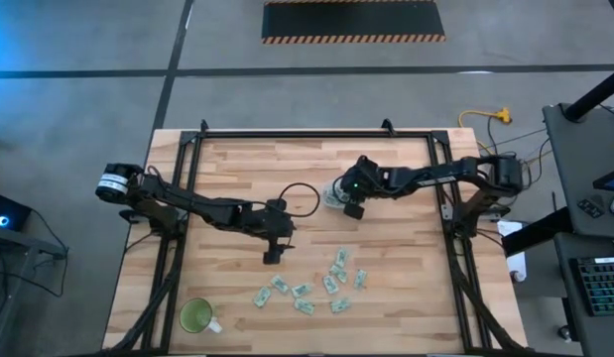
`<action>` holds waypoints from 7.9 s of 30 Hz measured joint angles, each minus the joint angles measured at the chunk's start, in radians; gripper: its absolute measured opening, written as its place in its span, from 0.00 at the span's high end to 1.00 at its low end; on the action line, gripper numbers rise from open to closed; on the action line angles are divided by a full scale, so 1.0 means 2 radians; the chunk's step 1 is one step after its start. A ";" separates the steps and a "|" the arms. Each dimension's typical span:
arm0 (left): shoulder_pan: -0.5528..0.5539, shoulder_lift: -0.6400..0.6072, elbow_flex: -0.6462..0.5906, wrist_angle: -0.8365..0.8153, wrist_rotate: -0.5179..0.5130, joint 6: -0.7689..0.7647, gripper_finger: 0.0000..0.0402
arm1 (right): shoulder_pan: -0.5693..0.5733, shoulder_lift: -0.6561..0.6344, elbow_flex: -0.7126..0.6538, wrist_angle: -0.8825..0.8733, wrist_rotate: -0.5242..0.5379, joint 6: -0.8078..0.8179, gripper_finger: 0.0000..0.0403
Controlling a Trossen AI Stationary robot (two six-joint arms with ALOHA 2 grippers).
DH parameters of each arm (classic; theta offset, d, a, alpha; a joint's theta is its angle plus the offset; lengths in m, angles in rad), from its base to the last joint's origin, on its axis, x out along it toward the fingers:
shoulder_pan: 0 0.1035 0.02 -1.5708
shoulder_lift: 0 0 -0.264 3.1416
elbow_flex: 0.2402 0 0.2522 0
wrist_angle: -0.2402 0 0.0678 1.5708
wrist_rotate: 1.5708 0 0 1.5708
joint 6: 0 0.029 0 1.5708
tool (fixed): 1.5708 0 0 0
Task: Pick and place Stevia / Truvia into bins
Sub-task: Put the stevia packet into the transparent bin
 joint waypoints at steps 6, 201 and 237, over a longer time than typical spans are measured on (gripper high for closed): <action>0.000 0.000 0.000 0.000 0.000 0.000 0.40 | 0.000 -0.024 0.000 -0.007 -0.009 0.000 0.75; -0.059 -0.071 -0.018 -0.065 -0.049 -0.056 0.56 | 0.186 0.024 -0.060 0.162 -0.214 -0.069 0.52; -0.058 -0.067 -0.035 -0.039 -0.052 -0.036 0.56 | 0.186 -0.018 -0.061 0.109 -0.150 -0.040 0.97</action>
